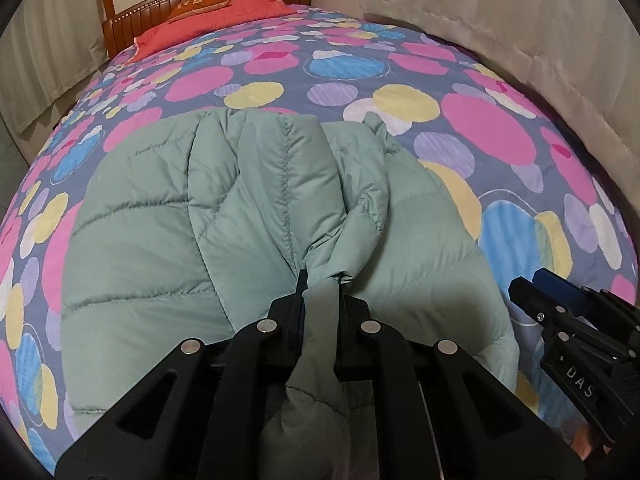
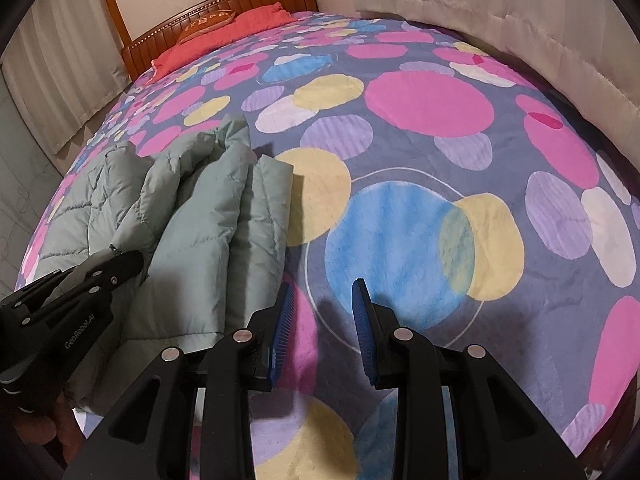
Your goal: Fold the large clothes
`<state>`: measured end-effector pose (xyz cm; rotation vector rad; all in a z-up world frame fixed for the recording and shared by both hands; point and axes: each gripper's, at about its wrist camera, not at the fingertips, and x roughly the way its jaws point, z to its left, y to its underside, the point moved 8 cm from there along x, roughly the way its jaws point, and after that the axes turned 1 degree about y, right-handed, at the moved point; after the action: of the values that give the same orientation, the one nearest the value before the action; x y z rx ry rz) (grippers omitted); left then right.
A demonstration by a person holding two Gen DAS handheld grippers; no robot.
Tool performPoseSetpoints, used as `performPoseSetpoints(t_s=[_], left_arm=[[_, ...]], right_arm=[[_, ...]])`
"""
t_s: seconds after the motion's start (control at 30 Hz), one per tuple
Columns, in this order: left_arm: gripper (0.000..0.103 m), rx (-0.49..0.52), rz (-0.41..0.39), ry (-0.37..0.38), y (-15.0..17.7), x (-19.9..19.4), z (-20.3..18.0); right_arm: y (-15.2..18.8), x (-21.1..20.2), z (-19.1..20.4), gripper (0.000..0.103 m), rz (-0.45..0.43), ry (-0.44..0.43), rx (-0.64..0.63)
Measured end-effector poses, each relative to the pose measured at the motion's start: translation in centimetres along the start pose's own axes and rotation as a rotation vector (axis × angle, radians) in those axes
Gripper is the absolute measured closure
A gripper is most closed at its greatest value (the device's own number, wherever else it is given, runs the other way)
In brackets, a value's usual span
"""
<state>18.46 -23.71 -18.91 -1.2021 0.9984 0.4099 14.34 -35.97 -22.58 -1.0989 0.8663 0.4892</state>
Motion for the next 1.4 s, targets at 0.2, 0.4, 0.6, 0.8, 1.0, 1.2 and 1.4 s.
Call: performPoseSetpoints(t_s=[0.2, 0.4, 0.6, 0.8, 1.0, 1.2, 1.4], left_arm=[[0.093, 0.011, -0.007, -0.012, 0.2, 0.3, -0.3], [0.088, 0.009, -0.027, -0.001, 0.0, -1.2, -0.6], [0.072, -0.002, -0.072, 0.03, -0.6, -4.1, -0.7], [0.059, -0.021, -0.129, 0.054, -1.2, -7.4, -0.1], [0.05, -0.091, -0.177, 0.05, -0.8, -10.3, 3.2], [0.041, -0.262, -0.186, -0.013, 1.5, -11.3, 11.1], [0.041, -0.544, -0.113, 0.006, 5.9, -9.0, 18.6]], right_arm=[[-0.1, -0.6, -0.2, 0.072, -0.01, 0.011, 0.003], [-0.5, -1.6, 0.1, 0.072, -0.029, 0.024, -0.01], [-0.8, -2.6, 0.6, 0.072, -0.044, 0.034, -0.021], [-1.0, -4.0, 1.9, 0.072, -0.067, 0.034, -0.041], [-1.2, -5.1, 3.7, 0.072, -0.082, 0.016, -0.062], [-1.4, -5.0, 5.5, 0.072, -0.08, -0.006, -0.073], [-1.7, -4.1, 7.1, 0.072, -0.058, -0.034, -0.071]])
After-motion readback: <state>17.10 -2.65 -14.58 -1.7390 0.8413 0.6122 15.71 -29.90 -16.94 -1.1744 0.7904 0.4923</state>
